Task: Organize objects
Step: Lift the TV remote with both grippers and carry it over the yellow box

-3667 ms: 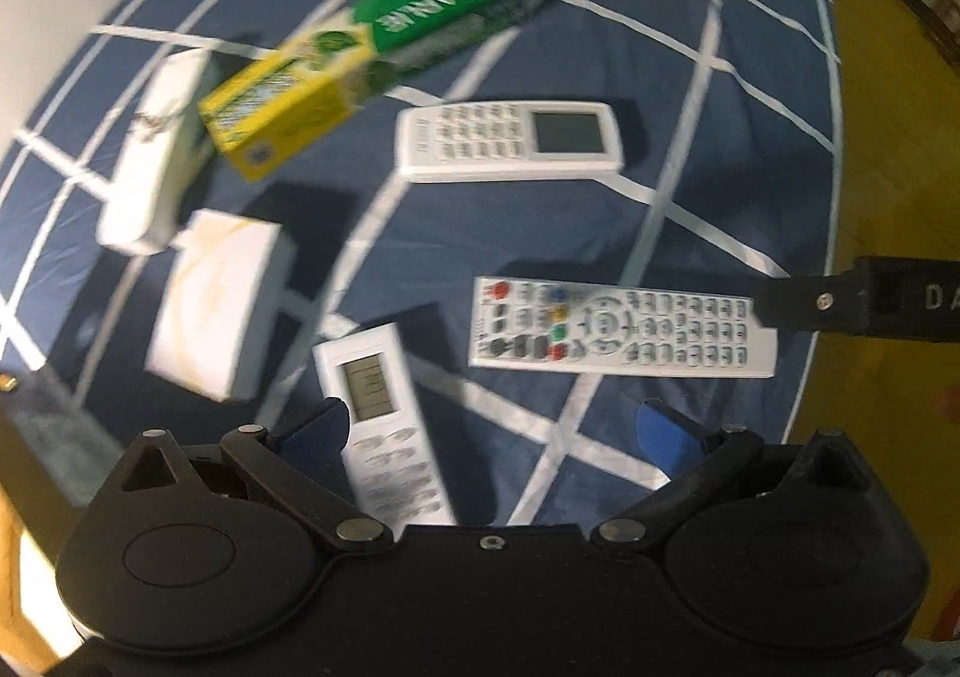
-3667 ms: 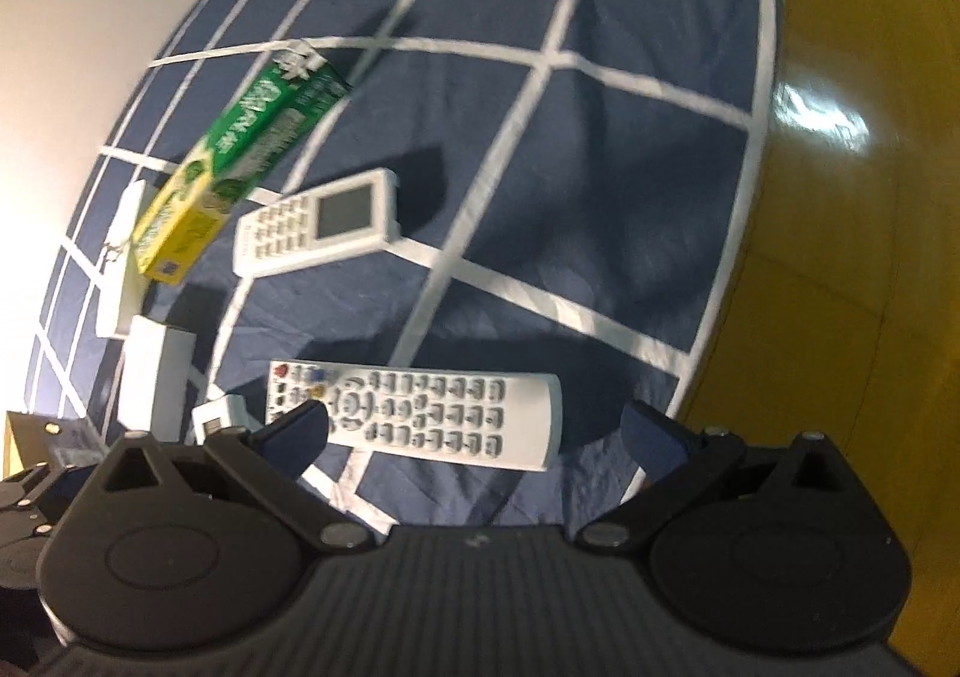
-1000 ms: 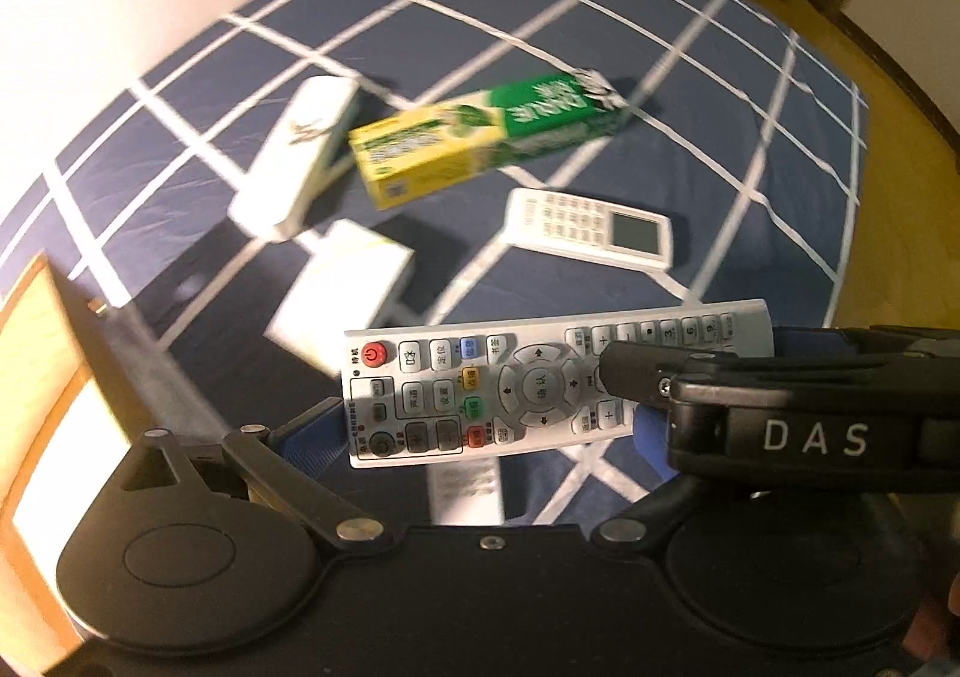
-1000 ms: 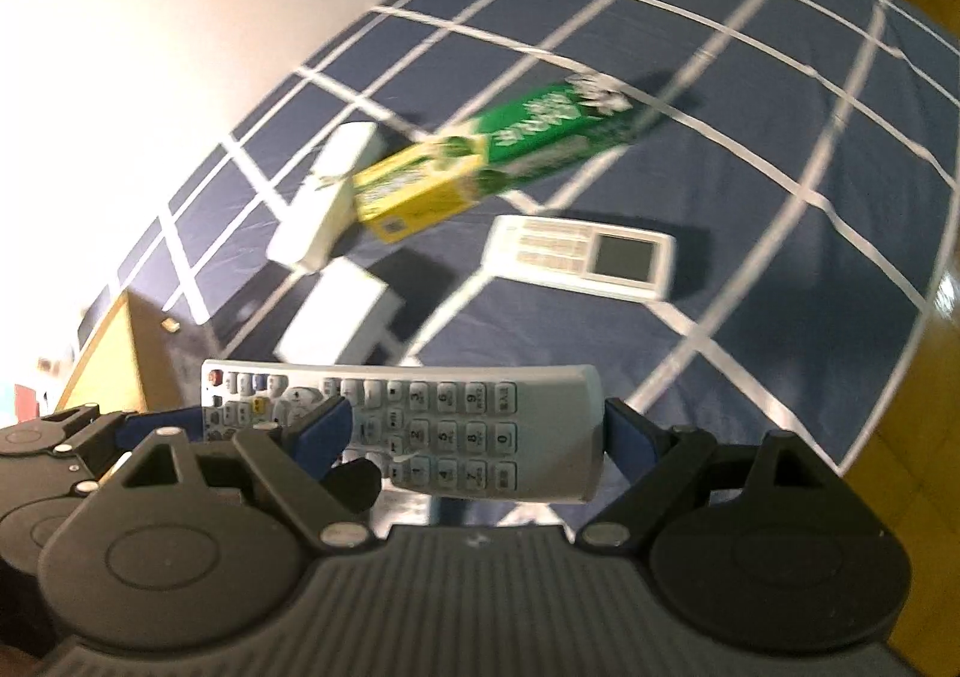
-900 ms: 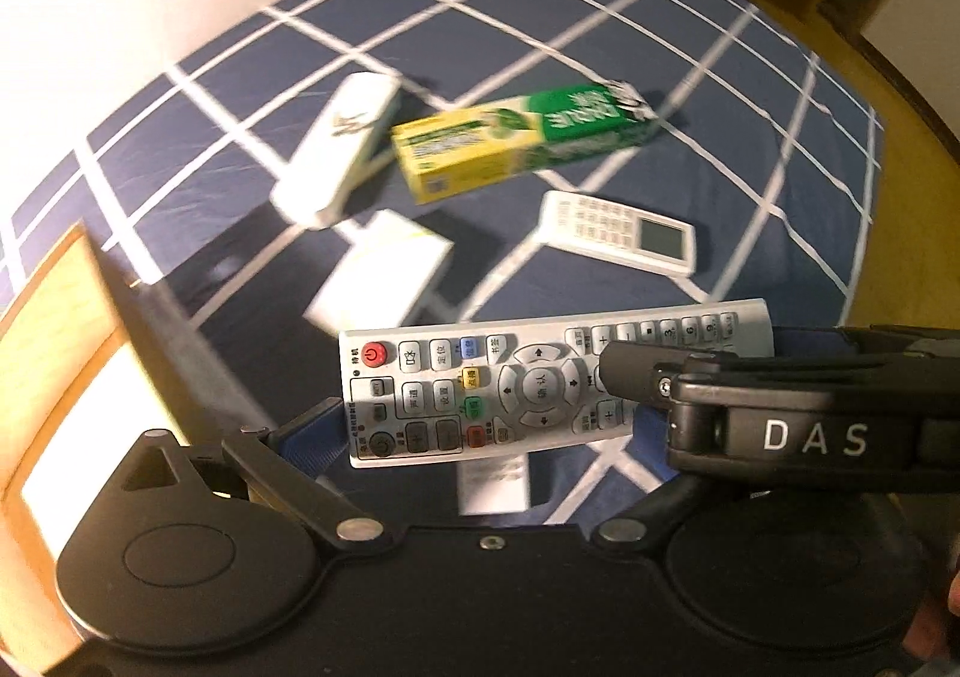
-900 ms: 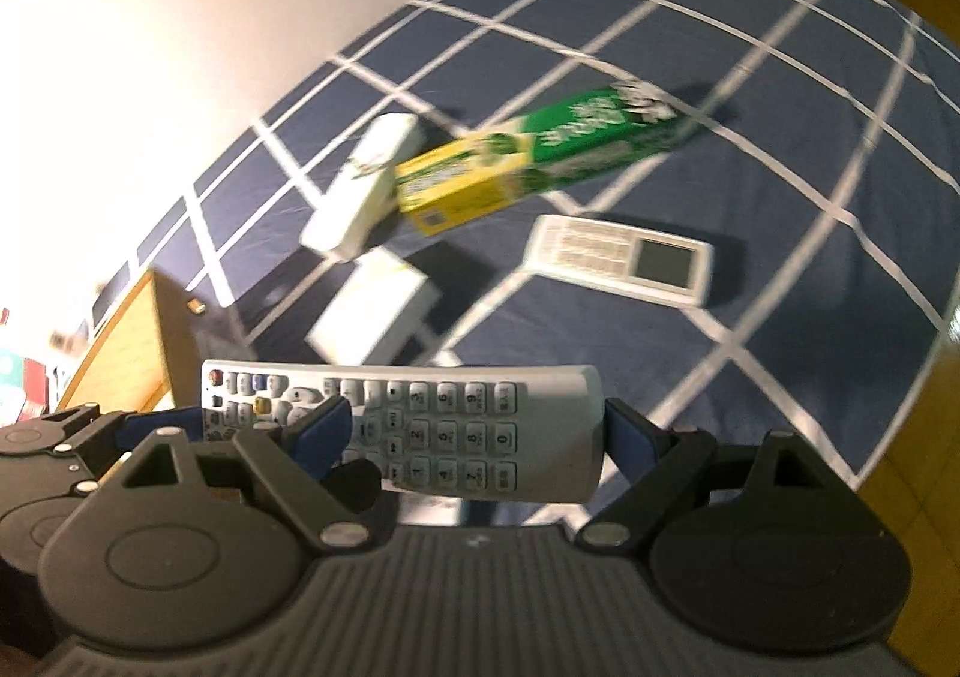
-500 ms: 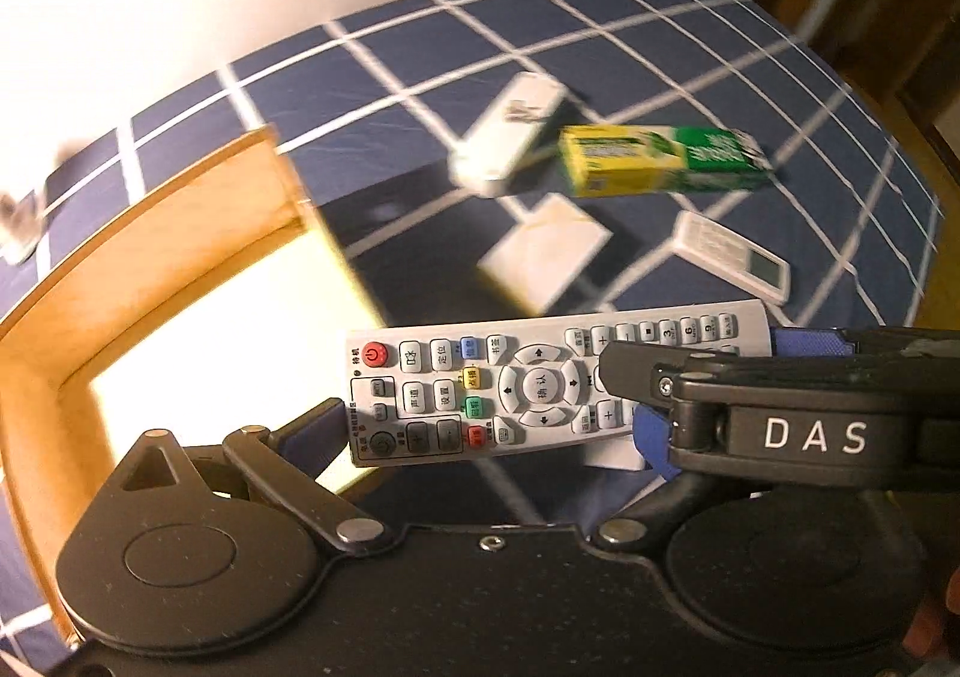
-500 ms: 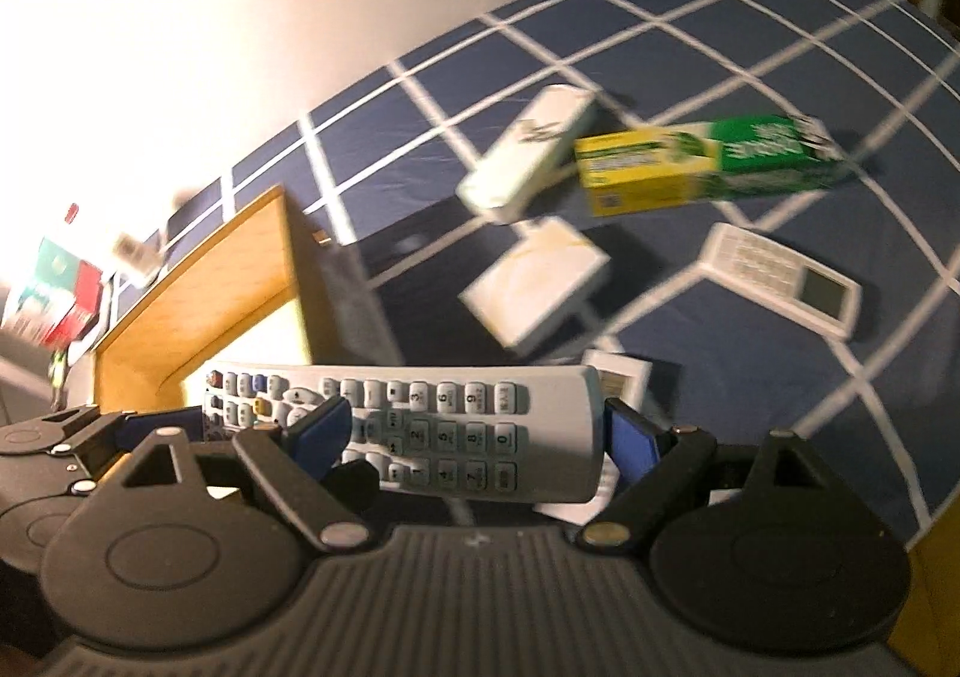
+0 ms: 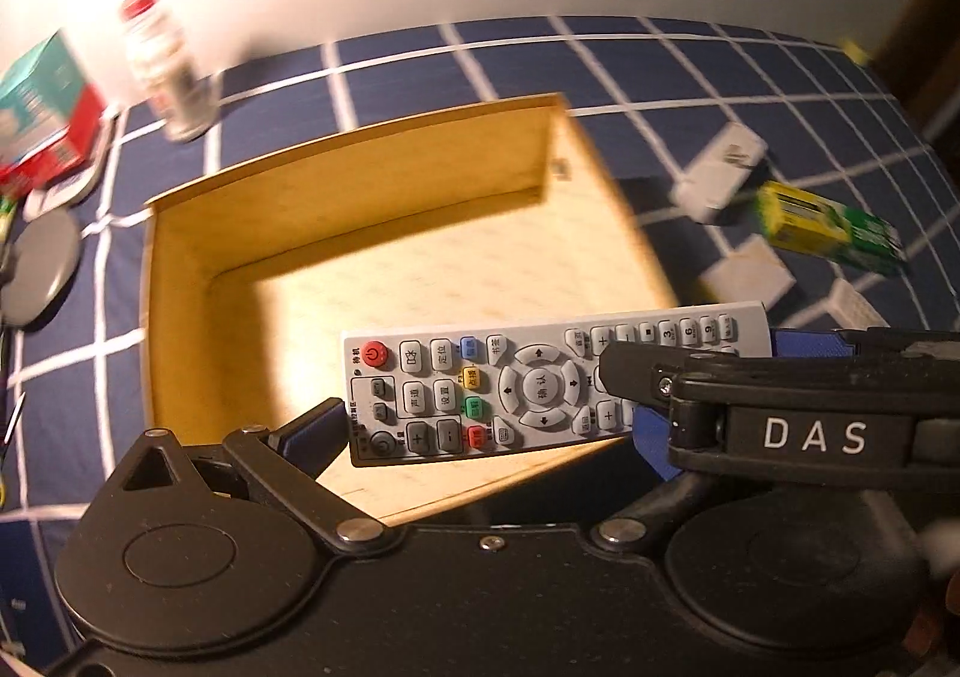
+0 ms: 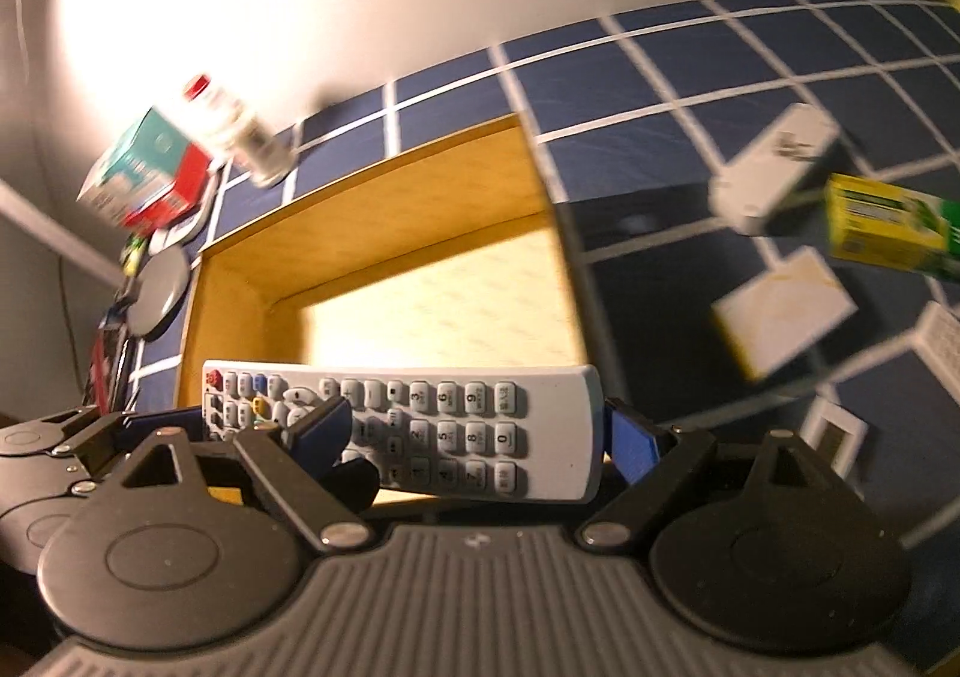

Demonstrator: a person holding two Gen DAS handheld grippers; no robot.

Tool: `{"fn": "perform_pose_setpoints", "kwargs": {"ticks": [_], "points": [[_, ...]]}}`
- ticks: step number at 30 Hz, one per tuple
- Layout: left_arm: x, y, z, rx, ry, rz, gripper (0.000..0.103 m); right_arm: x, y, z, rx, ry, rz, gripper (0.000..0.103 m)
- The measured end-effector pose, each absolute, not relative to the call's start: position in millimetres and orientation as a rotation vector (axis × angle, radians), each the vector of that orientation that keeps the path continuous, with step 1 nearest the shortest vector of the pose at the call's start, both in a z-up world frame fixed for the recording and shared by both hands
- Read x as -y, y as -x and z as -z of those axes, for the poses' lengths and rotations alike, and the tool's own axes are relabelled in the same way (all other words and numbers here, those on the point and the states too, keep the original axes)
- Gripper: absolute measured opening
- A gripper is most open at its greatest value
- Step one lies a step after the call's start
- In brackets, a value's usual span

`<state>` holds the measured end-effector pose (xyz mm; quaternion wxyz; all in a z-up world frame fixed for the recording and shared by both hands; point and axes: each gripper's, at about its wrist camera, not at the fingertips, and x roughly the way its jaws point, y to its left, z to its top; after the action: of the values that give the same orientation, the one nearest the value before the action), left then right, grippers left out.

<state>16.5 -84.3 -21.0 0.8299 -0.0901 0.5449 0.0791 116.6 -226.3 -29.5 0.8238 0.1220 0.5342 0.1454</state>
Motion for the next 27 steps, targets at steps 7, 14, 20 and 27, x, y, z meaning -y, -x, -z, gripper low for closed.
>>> {"fn": "perform_pose_setpoints", "kwargs": {"ticks": [7,14,20,27], "points": [[45.8,-19.7,36.3,-1.176,0.248,-0.26,0.1,185.3,-148.0,45.0,-1.178,-0.221,-0.392,0.089],[27.1,-44.0,59.2,-1.208,0.281,-0.288,0.1,172.9,-184.6,69.5,-1.216,-0.203,-0.412,0.089],[11.8,-63.3,81.2,-1.239,0.305,-0.295,0.1,165.3,-212.5,92.2,-1.244,-0.194,-0.406,0.089],[-7.0,-79.0,98.0,-1.244,0.328,-0.286,0.098,147.5,-236.3,104.1,-1.223,-0.121,-0.391,0.089]]}}
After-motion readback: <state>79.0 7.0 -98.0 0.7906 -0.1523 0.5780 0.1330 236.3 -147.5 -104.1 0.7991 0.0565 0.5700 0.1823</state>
